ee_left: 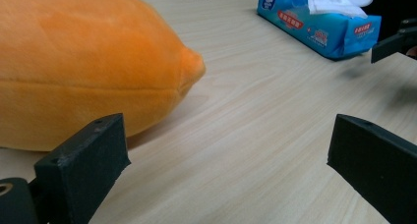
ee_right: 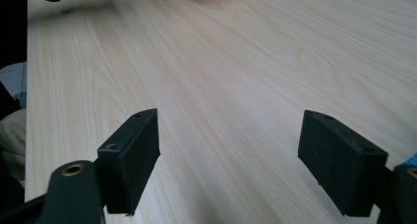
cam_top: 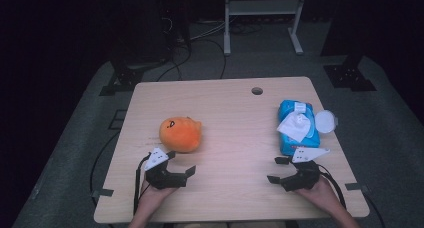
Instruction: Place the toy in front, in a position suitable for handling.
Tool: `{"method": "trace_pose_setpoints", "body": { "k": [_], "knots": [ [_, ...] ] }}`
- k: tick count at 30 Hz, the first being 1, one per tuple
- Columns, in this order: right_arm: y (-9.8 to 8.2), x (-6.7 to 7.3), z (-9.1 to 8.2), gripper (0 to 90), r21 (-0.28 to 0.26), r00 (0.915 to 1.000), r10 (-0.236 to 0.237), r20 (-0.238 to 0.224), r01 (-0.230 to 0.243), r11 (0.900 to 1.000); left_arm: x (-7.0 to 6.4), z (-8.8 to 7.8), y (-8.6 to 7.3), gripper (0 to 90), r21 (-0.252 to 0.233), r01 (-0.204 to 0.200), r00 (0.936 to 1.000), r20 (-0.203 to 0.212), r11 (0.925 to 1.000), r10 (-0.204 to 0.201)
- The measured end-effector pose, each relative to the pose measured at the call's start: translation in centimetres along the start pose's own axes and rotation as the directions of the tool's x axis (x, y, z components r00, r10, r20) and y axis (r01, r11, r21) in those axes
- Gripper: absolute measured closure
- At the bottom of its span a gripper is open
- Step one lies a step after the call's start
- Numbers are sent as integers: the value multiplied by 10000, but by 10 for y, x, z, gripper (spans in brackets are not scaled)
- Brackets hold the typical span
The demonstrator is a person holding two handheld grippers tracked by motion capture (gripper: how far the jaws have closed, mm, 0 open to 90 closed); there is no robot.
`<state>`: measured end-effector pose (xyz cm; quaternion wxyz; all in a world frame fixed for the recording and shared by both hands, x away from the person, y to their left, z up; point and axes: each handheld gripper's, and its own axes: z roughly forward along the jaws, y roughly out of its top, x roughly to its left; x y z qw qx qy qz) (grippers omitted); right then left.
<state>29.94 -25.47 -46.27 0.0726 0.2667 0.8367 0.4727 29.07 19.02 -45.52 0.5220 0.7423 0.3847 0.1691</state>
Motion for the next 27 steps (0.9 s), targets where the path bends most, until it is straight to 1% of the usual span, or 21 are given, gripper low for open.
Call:
{"method": "trace_pose_setpoints", "body": {
  "k": [1,3,4,6,8,10,12,13,14,18,21,22,23,25,27],
  "knots": [
    [0,0,0,222,4,10000,13,-8,-13,10000,1,-1,2,12,-73,-31,9999,-143,10000,30],
    [-1,-1,-1,222,9,10000,89,-26,-89,10000,2,-5,7,12,-206,-295,9989,-358,9994,288],
    [-1,-1,-1,222,-3,9999,99,-25,-99,10000,3,-7,9,12,-277,-320,9985,-458,9991,307],
    [-1,-2,-2,222,-35,9999,154,-31,-154,9999,9,-11,17,12,-583,-297,9973,-683,9979,257],
    [-1,-2,-2,222,-48,9999,154,-53,-154,9999,17,-15,26,12,-923,-165,9962,-868,9956,85],
    [-1,-1,-2,222,-35,9999,144,-29,-144,9999,25,-17,33,12,-1088,-111,9949,-1009,9940,1],
    [-1,-1,-2,222,-9,9999,119,-50,-119,9999,33,-17,40,12,-1175,-200,9934,-1147,9929,65],
    [-1,-1,-2,221,-10,10000,75,-43,-75,10000,33,-17,40,12,-1175,-200,9934,-1147,9929,65],
    [-1,-1,-2,221,2,10000,90,-28,-90,10000,41,-15,45,12,-1184,-263,9919,-1267,9926,112],
    [-1,-1,-2,220,32,10000,55,8,-55,10000,55,-5,53,12,-1073,-372,9891,-1454,9935,214],
    [-1,0,-2,221,73,10000,53,23,-53,10000,66,4,59,11,-956,-312,9861,-1657,9949,150],
    [-1,0,-2,221,83,10000,37,40,-37,10000,67,6,59,11,-983,-249,9859,-1671,9948,82],
    [0,0,-2,221,92,10000,9,44,-9,10000,70,9,61,11,-978,-266,9851,-1715,9948,95],
    [0,1,-2,221,84,10000,-44,31,44,10000,74,15,63,11,-971,-178,9867,-1625,9951,18],
    [-1,1,-2,221,96,10000,-43,26,42,9999,75,17,64,12,-935,-182,9865,-1634,9955,26]
  ]
}}
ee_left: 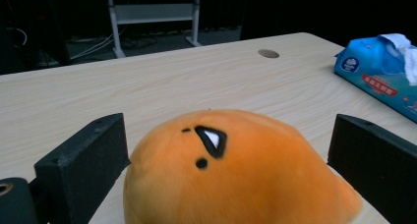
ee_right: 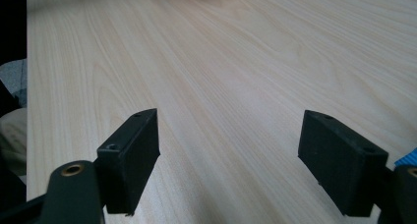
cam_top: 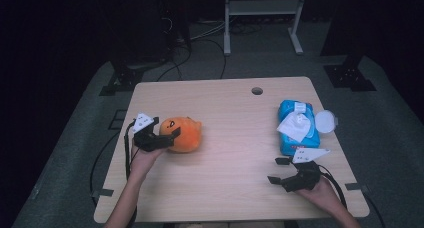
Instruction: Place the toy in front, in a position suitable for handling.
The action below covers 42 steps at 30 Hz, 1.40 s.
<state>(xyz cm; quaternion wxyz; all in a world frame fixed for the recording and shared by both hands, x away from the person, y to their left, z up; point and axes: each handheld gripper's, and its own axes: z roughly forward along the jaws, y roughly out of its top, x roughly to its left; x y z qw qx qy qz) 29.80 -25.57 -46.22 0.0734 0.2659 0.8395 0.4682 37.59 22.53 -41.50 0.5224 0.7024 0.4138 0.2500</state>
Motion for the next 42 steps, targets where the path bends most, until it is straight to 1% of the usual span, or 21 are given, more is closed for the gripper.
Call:
{"method": "trace_pose_setpoints", "body": {
  "k": [2,4,5,6,7,9,10,12,14,18,22,27,30,31,33,35,37,39,40,41,42],
  "knots": [
    [0,0,0,221,-2,10000,-22,-5,22,10000,2,13,1,13,367,25,9995,316,9993,-36],
    [0,1,-1,221,17,10000,-19,22,19,10000,2,22,0,51,749,3,9997,248,9972,-21],
    [0,1,-2,222,10,10000,-44,36,44,10000,3,25,-2,47,899,-134,9997,205,9959,116],
    [0,1,-2,222,-20,10000,-81,40,81,10000,3,25,-2,38,899,-134,9997,205,9959,116],
    [0,1,-3,224,-32,10000,-80,48,80,10000,3,29,-5,35,1157,-183,9998,43,9931,180],
    [0,1,-4,225,-48,10000,-45,56,45,10000,4,30,-7,40,1159,-105,9999,75,9932,97],
    [0,1,-4,224,-58,10000,-46,56,46,10000,4,29,-9,49,1316,-232,9997,12,9910,233],
    [0,1,-4,225,-58,10000,-52,55,52,10000,3,28,-11,73,1407,-322,9995,-11,9895,327],
    [0,1,-3,225,-6,9999,-105,49,105,9999,2,26,-14,127,1506,-513,9985,-98,9873,534],
    [0,3,-3,229,93,9999,-145,37,145,9999,2,23,-17,242,1416,-361,9985,-345,9893,414],
    [0,3,-3,229,91,9997,-246,37,246,9997,1,21,-15,336,1341,-235,9988,-396,9907,290],
    [1,4,-3,229,100,9997,-224,44,223,9997,5,17,-13,449,976,232,9992,-334,9950,-200],
    [1,4,-4,229,128,9996,-266,105,265,9996,7,16,-12,461,704,643,9976,-291,9954,-624],
    [1,4,-4,229,102,9995,-290,115,289,9995,7,15,-11,461,641,719,9972,-266,9954,-703],
    [1,3,-5,229,81,9994,-286,173,284,9996,5,13,-8,462,513,670,9975,-238,9964,-659],
    [0,2,-7,229,41,9994,-251,219,250,9997,2,10,-5,465,369,725,9973,-93,9967,-722],
    [0,1,-8,229,-55,9994,-202,286,204,9998,-4,7,0,470,178,592,9981,179,9981,-595],
    [1,-1,-10,229,-125,9995,-135,298,138,9998,-12,4,5,471,5,560,9973,484,9984,-559],
    [1,-1,-10,229,-125,9995,-135,298,138,9998,-12,4,5,472,5,560,9973,484,9984,-559],
    [0,-1,-10,229,-127,9995,-100,315,104,9999,-22,3,9,472,-130,534,9952,827,9985,-522],
    [0,-1,-10,229,-120,9994,-120,323,124,9999,-27,2,11,473,-210,492,9939,999,9986,-468]
  ]
}}
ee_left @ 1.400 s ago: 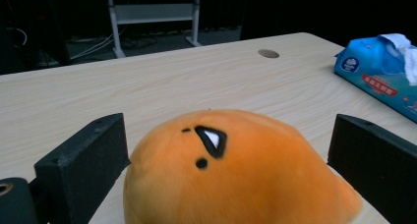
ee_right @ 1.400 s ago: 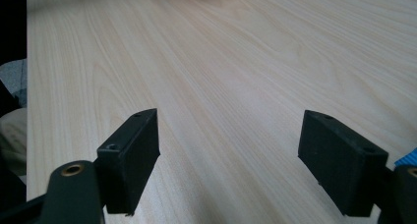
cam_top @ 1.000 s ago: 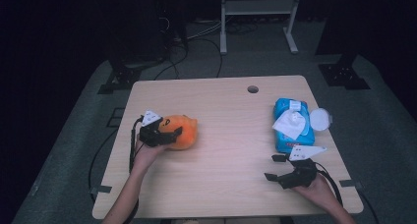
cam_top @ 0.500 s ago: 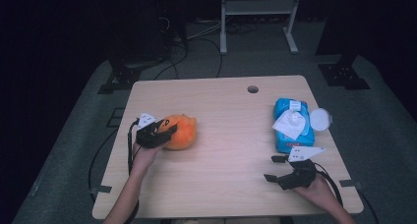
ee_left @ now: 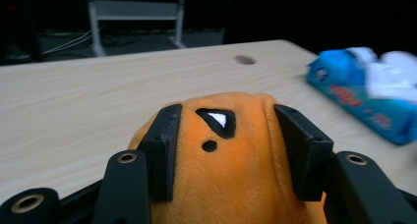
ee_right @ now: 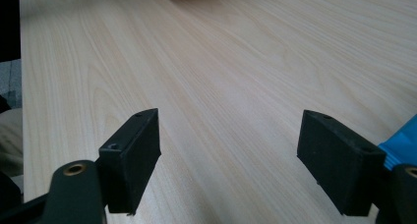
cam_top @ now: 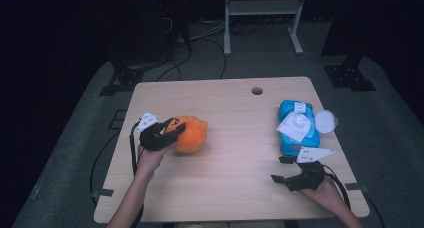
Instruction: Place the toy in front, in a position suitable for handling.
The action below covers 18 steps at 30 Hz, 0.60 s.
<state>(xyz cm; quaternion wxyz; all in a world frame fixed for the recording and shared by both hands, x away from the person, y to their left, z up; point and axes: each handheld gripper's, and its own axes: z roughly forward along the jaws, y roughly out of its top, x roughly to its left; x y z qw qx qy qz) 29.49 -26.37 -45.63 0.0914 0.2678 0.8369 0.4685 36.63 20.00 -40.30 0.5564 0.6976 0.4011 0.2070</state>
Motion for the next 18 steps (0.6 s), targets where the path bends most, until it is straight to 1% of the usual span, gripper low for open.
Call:
{"method": "trace_pose_setpoints", "body": {
  "k": [1,2,3,6,7,8,9,12,13,14,15,16,18],
  "knots": [
    [0,1,0,229,5,10000,8,-1,-8,10000,-5,0,1,475,-39,-67,9999,150,10000,67],
    [0,1,0,229,5,10000,8,-1,-8,10000,-5,0,1,476,-39,-67,9999,150,10000,67],
    [0,1,0,229,28,10000,-40,2,40,10000,-20,1,5,477,-215,-148,9980,608,9997,161],
    [1,1,0,229,14,10000,-20,16,20,10000,-42,4,9,478,-381,-308,9915,1256,9988,354],
    [1,1,0,229,14,10000,-20,16,20,10000,-42,4,9,478,-381,-308,9915,1256,9988,354],
    [1,0,-2,229,-32,10000,-20,40,20,10000,-56,6,9,477,-439,-393,9852,1653,9983,461],
    [0,0,-3,229,-51,10000,-16,49,16,10000,-62,8,8,477,-421,-365,9815,1862,9984,437],
    [-1,-2,-6,231,-107,9999,43,116,-42,9999,-81,15,1,477,-269,-456,9711,2332,9986,506],
    [-1,-3,-6,231,-114,9999,85,127,-83,9999,-81,15,1,477,-269,-456,9711,2332,9986,506],
    [-2,-3,-7,231,-127,9999,108,122,-106,9999,-92,21,-7,477,-128,-474,9655,2557,9988,492],
    [-2,-4,-8,231,-123,9999,106,137,-105,9999,-96,23,-11,478,-99,-389,9640,2628,9992,401],
    [-2,-4,-8,232,-127,9998,114,153,-112,9999,-102,28,-19,477,50,-305,9597,2795,9995,279],
    [-1,-4,-10,232,-200,9998,112,179,-108,9997,-110,35,-34,476,353,-254,9533,3016,9991,136]
  ]
}}
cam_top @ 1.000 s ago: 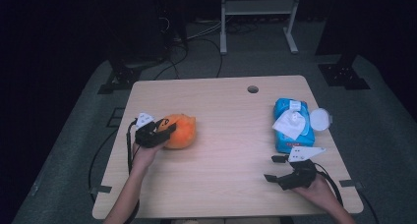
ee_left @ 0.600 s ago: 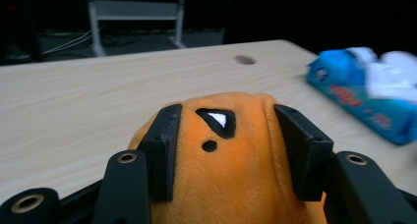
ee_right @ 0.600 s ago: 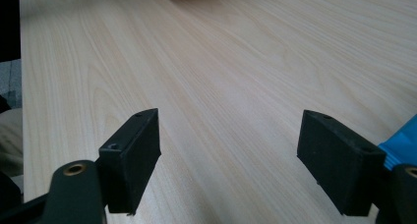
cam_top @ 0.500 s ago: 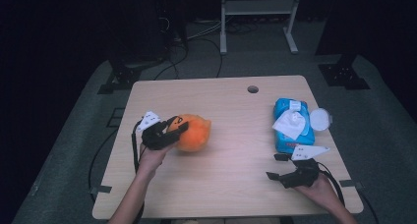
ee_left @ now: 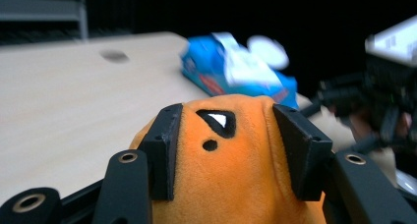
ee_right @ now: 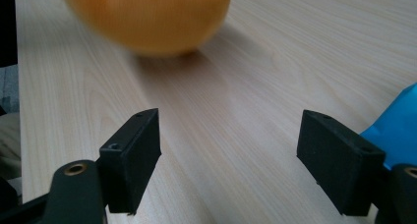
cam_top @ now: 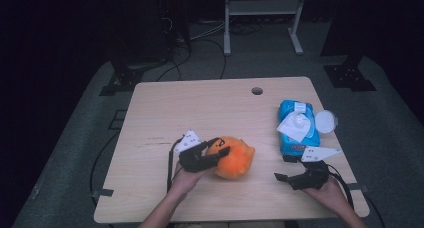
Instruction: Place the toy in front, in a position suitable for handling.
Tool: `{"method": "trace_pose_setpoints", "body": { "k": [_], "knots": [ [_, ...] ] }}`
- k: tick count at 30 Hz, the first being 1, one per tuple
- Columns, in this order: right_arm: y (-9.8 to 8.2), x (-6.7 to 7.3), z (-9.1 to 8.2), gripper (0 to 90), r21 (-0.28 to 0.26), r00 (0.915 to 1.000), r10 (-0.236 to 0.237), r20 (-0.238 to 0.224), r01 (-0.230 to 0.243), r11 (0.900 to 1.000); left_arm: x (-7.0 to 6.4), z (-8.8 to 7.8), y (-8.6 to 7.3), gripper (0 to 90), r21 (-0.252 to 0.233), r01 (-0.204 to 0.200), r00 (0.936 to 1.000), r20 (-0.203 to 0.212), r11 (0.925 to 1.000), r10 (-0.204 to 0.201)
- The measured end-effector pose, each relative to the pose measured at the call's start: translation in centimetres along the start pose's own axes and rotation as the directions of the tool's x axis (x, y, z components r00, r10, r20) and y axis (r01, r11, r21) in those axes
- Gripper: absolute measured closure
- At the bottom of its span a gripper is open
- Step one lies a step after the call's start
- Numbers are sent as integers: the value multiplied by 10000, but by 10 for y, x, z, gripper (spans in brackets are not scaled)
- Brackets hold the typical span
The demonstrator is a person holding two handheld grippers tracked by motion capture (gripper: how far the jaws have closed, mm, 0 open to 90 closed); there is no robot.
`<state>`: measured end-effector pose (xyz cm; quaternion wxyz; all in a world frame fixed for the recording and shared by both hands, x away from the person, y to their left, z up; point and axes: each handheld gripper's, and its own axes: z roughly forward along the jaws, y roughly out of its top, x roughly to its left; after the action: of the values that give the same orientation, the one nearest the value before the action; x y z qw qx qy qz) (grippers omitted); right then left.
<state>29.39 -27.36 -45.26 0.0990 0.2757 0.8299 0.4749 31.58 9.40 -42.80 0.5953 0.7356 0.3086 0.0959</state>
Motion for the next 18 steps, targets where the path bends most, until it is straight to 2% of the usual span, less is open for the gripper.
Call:
{"method": "trace_pose_setpoints", "body": {
  "k": [2,4,5,7,9,12,14,16,17,18],
  "knots": [
    [1,1,-2,236,-102,10000,-5,12,5,9999,-4,7,-13,466,338,139,9997,193,9993,-146],
    [3,2,-4,240,-199,9999,-80,75,82,9998,-7,9,-22,438,225,161,9996,230,9996,-166],
    [5,2,-6,240,-311,9997,-161,190,167,9994,-9,9,-21,414,291,146,9996,229,9995,-153],
    [9,0,-11,244,-526,9991,-162,401,183,9984,-11,8,-18,361,555,-147,9998,142,9984,139],
    [14,-4,-17,254,-764,9965,-223,800,285,9967,-12,6,-18,321,842,-435,9990,135,9955,425],
    [20,-17,-27,255,-1276,9894,-52,1448,239,9915,-13,3,-18,267,930,-558,9984,141,9941,547],
    [24,-28,-33,255,-1586,9835,178,1799,112,9873,-12,1,-19,245,911,-468,9988,165,9947,455],
    [28,-40,-34,254,-1549,9761,219,2163,122,9879,-11,0,-20,212,846,-215,9993,335,9962,187],
    [30,-49,-33,255,-1539,9690,268,2456,117,9880,-10,0,-20,192,841,-160,9991,396,9963,127],
    [31,-56,-33,254,-1571,9661,368,2557,40,9876,-10,-1,-19,189,867,-235,9988,447,9960,196]
  ]
}}
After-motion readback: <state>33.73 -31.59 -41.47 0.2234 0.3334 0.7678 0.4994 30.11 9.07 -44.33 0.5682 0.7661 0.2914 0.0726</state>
